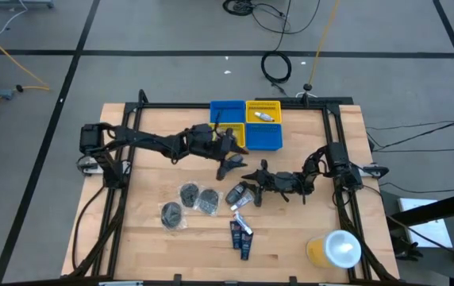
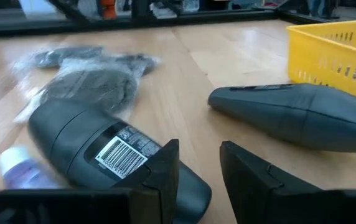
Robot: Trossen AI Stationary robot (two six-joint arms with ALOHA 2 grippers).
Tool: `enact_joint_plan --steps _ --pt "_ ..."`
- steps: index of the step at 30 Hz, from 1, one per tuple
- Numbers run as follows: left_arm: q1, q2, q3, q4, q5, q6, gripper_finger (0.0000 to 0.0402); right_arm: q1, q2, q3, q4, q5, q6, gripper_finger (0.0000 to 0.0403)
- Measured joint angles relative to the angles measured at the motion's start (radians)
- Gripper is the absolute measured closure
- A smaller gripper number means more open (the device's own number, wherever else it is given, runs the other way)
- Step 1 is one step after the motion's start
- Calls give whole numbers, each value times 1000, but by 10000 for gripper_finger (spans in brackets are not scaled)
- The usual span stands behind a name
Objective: Pick & Place Travel size toiletries
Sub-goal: Put the gray deodorant into the left blue bin
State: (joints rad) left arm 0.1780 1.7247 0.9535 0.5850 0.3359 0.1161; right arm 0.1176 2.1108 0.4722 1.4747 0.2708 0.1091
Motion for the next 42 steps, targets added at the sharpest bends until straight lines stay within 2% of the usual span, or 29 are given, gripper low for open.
enact_joint_plan --steps 3,6,9,12,19,23,26,32,37,42 --pt "-23 2 0 -25 -81 47 198 14 -72 -78 -27 52 -4 294" --pt "-54 -1 0 -133 -225 83 197 32 -182 -181 -12 161 4 294" --pt "-94 -3 0 -239 -379 79 193 49 -266 -280 -25 253 28 294" --pt "-126 0 0 -345 -489 11 177 55 -315 -327 -11 313 57 293" --pt "-165 61 -1 -416 -604 -207 94 55 -268 -297 -20 330 61 294" --pt "-181 140 -1 -382 -761 -278 55 55 -206 -240 -20 329 57 294" --pt "-188 195 -1 -344 -843 -320 48 56 -157 -200 -23 329 51 293" --pt "-177 279 -1 -251 -840 -385 83 57 -95 -141 -34 323 34 293" --pt "-173 314 0 -177 -804 -387 141 57 -96 -135 -50 325 28 293" --pt "-173 318 0 -169 -778 -383 204 54 -98 -136 -59 327 34 293"
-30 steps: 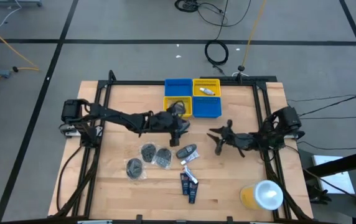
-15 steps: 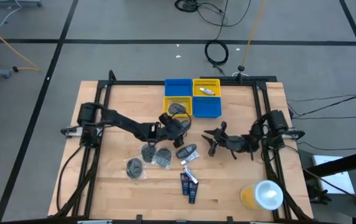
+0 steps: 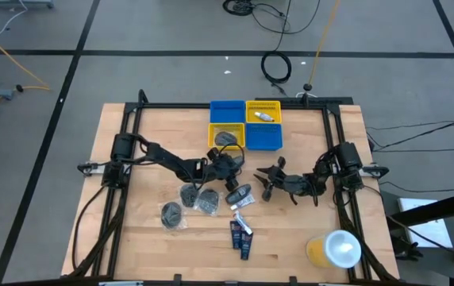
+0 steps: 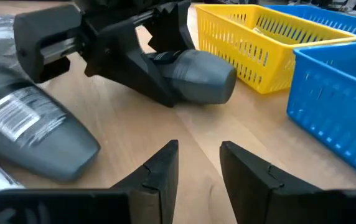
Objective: Pick & Place Travel size toiletries
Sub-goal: Put the gray deodorant into the left blue bin
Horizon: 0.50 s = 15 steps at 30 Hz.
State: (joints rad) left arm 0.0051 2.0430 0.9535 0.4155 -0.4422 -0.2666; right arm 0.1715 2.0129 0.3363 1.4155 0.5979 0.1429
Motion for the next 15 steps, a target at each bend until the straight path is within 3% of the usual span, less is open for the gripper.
enact_joint_plan --steps 8,12,15 --pt "-15 -36 -1 1 51 59 205 0 0 0 -6 0 5 293" --pt "-28 -105 -1 -37 51 105 177 0 0 0 -7 0 6 293" --pt "-23 -186 -1 -95 52 152 181 0 0 0 -7 0 6 293"
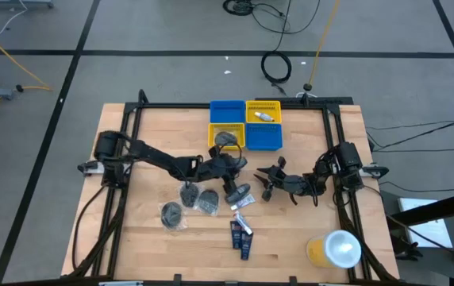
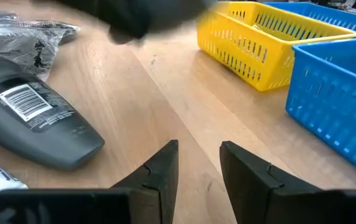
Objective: Pick & Place Travel size toiletries
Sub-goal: Put the gray deodorant into the left blue bin
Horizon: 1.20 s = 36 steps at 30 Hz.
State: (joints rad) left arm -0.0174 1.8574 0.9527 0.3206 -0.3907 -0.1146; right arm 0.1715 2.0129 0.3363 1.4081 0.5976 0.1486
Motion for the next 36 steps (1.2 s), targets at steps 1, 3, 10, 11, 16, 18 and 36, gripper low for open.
enact_joint_plan --steps 1,3,10,11,16,18,36 --pt "8 -30 0 -20 0 21 187 0 0 0 0 0 0 293" --pt "34 -86 0 -56 0 60 199 0 0 0 1 0 0 293" --pt "212 -179 1 -81 151 221 200 0 0 0 1 1 0 293" --pt "244 -178 4 -79 179 248 194 0 0 0 1 1 0 293" --pt "407 -140 86 -134 259 355 189 -1 0 0 1 3 -2 293" --pt "458 -114 148 -166 310 392 198 -4 0 0 1 3 -3 293" --pt "631 215 479 -379 368 730 199 -14 0 0 -7 4 4 293"
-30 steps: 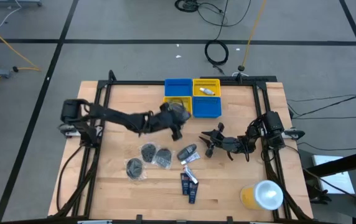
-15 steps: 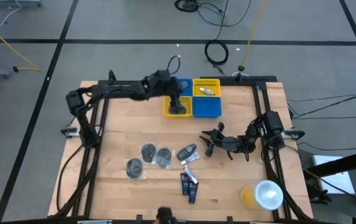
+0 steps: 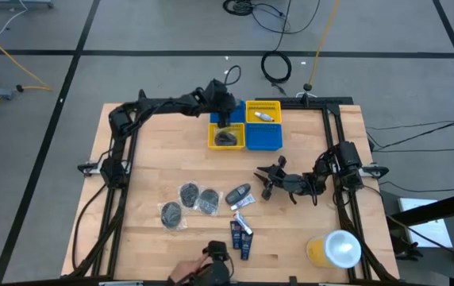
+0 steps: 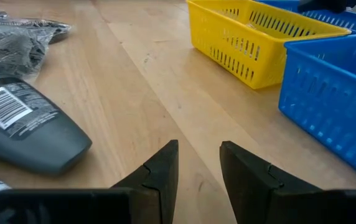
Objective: Pick & Place Travel size toiletries
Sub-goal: Put the gray deodorant into the left blue bin, then put the black hairbrush into the left yellow bin
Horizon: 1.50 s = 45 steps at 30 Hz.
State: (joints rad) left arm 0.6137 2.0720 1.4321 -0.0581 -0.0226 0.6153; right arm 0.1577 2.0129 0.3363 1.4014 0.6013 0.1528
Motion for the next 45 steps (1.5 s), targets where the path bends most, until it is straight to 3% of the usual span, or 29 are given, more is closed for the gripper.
enact_joint_plan --steps 4,14,22,31,36,40,45 --pt "9 1 0 -27 37 -2 201 0 0 0 0 0 0 293" --pt "11 1 0 -54 58 -22 138 0 0 0 0 0 0 293" --pt "5 -17 0 -77 49 -60 160 0 0 0 0 0 0 293" --pt "-74 -212 -18 -292 66 -199 194 1 0 0 -4 -1 1 293" --pt "-161 -369 -220 -229 131 -293 222 1 0 0 -9 -4 22 293" --pt "-266 -494 -486 12 137 -413 244 3 0 0 -14 -26 29 293" --pt "-418 -566 -785 382 71 -590 267 3 0 0 -15 -30 42 293"
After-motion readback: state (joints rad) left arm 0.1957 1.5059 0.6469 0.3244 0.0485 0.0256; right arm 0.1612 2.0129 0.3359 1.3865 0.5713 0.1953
